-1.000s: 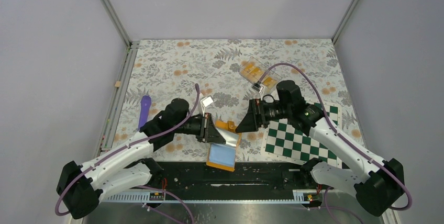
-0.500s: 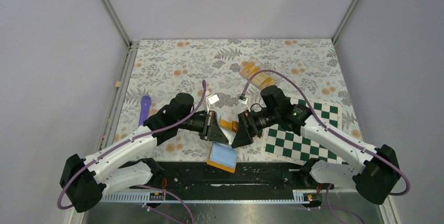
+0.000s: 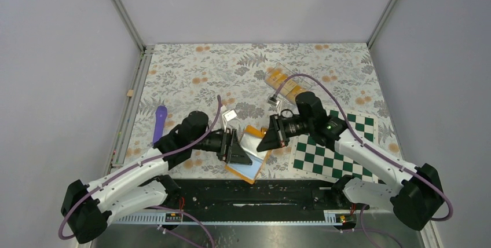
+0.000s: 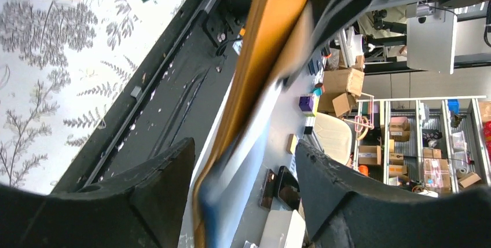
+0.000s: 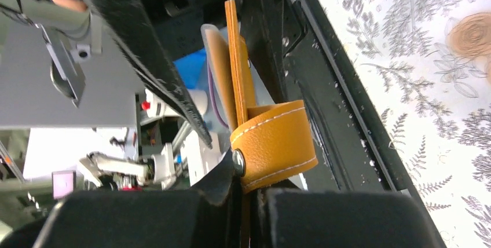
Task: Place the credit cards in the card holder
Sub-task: Turn over the card slot in the card holder.
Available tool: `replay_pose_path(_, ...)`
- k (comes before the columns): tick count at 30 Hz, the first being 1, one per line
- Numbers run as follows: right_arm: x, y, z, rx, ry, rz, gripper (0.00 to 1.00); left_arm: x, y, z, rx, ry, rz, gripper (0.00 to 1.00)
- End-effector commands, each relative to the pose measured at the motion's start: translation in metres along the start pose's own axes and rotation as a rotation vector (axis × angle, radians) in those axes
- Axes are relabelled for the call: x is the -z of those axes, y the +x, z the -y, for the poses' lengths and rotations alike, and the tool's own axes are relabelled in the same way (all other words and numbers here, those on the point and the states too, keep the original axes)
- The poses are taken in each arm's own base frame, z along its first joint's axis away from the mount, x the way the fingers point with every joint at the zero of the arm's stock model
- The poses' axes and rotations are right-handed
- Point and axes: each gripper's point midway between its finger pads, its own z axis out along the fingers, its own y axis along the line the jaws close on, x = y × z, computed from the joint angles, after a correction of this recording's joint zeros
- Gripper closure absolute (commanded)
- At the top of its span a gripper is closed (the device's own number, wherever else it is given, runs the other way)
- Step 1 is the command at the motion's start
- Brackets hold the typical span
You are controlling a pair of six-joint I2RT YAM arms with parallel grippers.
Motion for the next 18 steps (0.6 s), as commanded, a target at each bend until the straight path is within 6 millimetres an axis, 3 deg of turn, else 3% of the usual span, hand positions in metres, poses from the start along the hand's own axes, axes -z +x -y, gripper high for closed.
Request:
replay_pose_path(1,0.018,-0.032,-0.013,-0.033,-0.101,0.171,1.00,-0.001,0.002,0.000,0.008,0.068,0.066,0.37)
replay_pose_path(3,0.021,-0.035,-0.014,-0.066,-0.152,0.186,1.00,-0.002,0.001,0.005,0.008,0.120,0.090,0.42)
replay_pose_path(4,0.021,-0.035,-0.015,-0.079,-0.169,0.183,1.00,-0.002,0.001,0.007,0.010,0.138,0.096,0.50)
replay_pose_path(8,0.018,-0.033,-0.004,-0.125,-0.162,0.179,1.00,-0.001,-0.003,0.014,0.004,0.160,0.101,0.96)
replay_pose_path(9,0.018,-0.033,0.002,-0.141,-0.143,0.186,0.91,0.000,-0.005,0.015,-0.001,0.143,0.101,1.00)
replay_pose_path(14,0.025,-0.025,0.045,-0.149,0.123,0.190,0.32,0.003,-0.006,0.006,0.016,0.015,0.059,1.00)
replay_pose_path(16,0.031,-0.017,0.057,-0.142,0.225,0.165,0.18,0.004,-0.004,0.005,0.034,-0.019,0.029,1.00)
replay_pose_path(18,0.035,-0.012,0.062,-0.116,0.272,0.126,0.13,0.006,-0.001,0.004,0.055,-0.049,-0.005,1.00)
